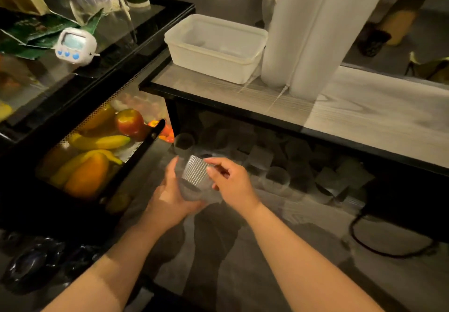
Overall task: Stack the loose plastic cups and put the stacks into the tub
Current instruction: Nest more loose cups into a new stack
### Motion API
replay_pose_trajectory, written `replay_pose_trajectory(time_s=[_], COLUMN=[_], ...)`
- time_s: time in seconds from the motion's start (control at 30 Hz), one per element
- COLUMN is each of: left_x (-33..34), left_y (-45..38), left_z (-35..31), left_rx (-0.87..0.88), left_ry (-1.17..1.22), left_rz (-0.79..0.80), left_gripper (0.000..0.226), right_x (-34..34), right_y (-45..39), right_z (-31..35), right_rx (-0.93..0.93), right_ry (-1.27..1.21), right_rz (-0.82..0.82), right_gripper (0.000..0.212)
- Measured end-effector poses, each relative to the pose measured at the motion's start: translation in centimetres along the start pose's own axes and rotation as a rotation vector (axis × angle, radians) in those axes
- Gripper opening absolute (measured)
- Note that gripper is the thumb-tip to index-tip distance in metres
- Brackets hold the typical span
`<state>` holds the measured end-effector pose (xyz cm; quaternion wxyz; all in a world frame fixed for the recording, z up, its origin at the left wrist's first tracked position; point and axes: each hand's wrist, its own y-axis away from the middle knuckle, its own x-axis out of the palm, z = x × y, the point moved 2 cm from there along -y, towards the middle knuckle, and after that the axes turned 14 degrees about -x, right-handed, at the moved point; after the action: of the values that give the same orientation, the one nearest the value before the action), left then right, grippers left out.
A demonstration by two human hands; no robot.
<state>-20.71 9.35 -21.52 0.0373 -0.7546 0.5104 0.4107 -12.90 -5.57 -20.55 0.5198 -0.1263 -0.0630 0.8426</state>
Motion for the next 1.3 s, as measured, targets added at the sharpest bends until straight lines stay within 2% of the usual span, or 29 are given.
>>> replay_pose_trajectory(time_s=[0.13,0.3,0.47,0.53,0.67,0.77,0.9,0.97,1.07,1.17,1.23,1.3], left_x=[1.4,2.7,4.3,4.9,5.6,5.6,5.9,6.1,6.3,6.3,6.5,6.5], left_y=[1.3,2.1,1.6,1.0,0.0,-1.1,-2.5,-3.0,-3.7,-4.0,-4.1,-4.2], left_z=[-0.5,-1.4,-1.5,-1.1,-0.8,-0.2,0.4,0.3,0.3,0.0,-0.2,-0.1], left_rx=[0.093,0.197,0.199,0.198,0.218,0.222,0.265,0.287,0.298,0.309,0.302,0.284], left_ry=[-0.01,-0.05,-0.118,-0.136,-0.113,-0.052,-0.004,0.024,0.068,0.1,0.123,0.138], left_rz=[0.052,0.044,0.087,0.109,0.152,0.191,0.178,0.176,0.199,0.217,0.222,0.225], left_gripper=[0.123,0.116,0.099,0.093,0.084,0.08,0.084,0.087,0.093,0.095,0.094,0.096], right_x=[-1.2,-1.7,-1.5,-1.7,-4.3,-7.1,-8.9,-9.1,-8.9,-8.8,-8.6,-8.5], right_y=[2.2,5.3,7.9,8.1,6.7,4.3,0.7,-1.1,-2.7,-2.8,-2.1,-0.7], right_z=[0.5,1.1,0.1,-0.4,-2.7,-4.5,-5.9,-6.6,-7.9,-8.1,-7.5,-6.7], right_rx=[0.027,0.042,0.037,0.009,-0.052,0.107,0.19,0.254,0.283,0.224,0.167,0.097], right_ry=[0.083,0.191,0.262,0.28,0.607,0.974,1.259,1.358,1.415,1.422,1.368,1.258], right_rz=[-0.012,0.012,0.071,0.074,-0.053,0.006,0.115,0.216,0.323,0.311,0.233,0.072], right_gripper=[0.027,0.033,0.042,0.039,0.03,0.027,0.055,0.06,0.054,0.05,0.053,0.053])
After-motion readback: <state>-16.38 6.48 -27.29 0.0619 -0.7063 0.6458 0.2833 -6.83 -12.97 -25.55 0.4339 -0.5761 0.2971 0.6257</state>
